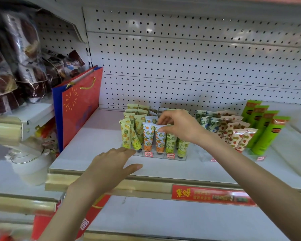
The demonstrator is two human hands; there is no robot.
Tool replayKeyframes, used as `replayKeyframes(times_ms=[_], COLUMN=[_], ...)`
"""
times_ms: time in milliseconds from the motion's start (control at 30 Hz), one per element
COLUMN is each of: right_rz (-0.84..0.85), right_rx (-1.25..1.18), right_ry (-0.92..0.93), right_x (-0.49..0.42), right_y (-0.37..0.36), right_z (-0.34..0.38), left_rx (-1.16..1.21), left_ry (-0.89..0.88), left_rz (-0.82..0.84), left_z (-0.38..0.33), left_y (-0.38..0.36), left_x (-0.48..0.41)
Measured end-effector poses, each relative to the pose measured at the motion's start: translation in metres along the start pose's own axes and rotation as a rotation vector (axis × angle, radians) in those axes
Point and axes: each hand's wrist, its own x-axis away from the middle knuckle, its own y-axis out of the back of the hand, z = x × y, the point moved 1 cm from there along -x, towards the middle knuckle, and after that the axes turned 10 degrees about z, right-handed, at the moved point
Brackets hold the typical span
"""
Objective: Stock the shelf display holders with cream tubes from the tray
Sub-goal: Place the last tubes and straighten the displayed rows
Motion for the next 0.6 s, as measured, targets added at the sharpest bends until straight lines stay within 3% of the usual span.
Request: replayKeyframes(times_ms=[300, 467, 600], right_rz=[-0.179, 0.012, -0.009], right_rx=[0.013, 0.176, 0.182], right_ry=[0.002, -0.093, -0.199], right_x=[0.038, 0.09, 0.133], right_y=[0.031, 0.046, 0.06], right_z=[0.006, -0.013, -0.035], left_rx=[-0.004, 0.001, -0.021], left_ry=[-0.109, -0.205, -0.286], left_rz=[-0.065, -0.103, -0.164], left_z=[-0.009, -0.035, -0.066], left_y=[0.023, 0.04, 0.059], left_x=[0.01, -0.005, -0.019])
